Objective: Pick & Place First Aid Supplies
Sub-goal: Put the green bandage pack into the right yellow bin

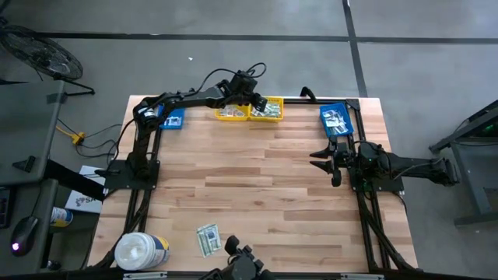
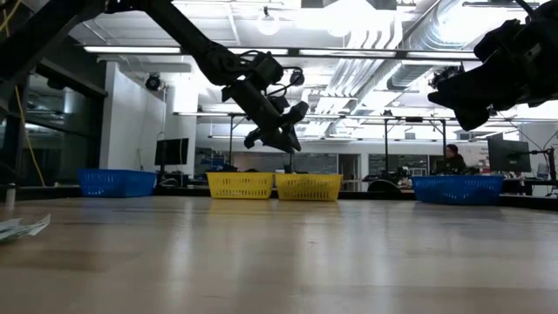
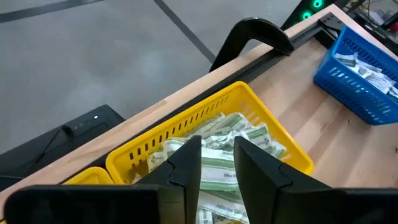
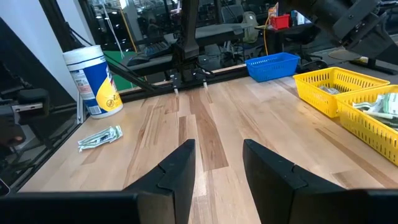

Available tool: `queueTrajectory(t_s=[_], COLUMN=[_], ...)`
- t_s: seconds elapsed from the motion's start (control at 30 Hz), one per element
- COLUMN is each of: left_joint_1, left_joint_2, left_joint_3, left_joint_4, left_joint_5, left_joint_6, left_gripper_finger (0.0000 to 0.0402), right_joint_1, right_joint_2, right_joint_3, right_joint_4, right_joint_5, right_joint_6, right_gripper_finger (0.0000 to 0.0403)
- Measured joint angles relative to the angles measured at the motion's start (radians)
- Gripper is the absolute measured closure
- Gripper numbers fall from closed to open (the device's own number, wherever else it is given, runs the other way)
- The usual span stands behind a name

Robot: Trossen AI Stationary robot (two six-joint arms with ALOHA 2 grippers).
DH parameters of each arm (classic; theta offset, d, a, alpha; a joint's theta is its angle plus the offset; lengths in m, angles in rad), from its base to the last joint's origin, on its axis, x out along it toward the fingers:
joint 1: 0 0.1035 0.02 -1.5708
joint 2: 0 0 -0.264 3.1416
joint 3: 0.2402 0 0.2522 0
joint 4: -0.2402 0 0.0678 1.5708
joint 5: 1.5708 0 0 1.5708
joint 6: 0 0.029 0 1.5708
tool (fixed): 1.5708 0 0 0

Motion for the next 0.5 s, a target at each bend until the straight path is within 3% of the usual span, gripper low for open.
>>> queueTrajectory(t_s=[0.17,0.33,0.5], left_joint_1=[0.004,0.007,0.005], left_joint_2=[-0.008,-0.071,-0.157], left_joint_3=[0.0,-0.001,-0.001], left_joint_4=[0.001,-0.015,-0.138], left_joint_5=[0.012,0.113,0.213], left_joint_6=[0.035,0.109,0.22], left_gripper_finger=[0.0304,0.0305,0.0305], right_joint_1=[0.0,0.0,0.0], right_joint_2=[0.0,0.0,0.0], right_joint_3=[0.0,0.0,0.0], right_joint_4=[0.0,0.0,0.0], right_joint_5=[0.0,0.0,0.0], right_joint_6=[0.0,0.0,0.0], right_gripper_finger=[0.0274,0.0274,0.0274])
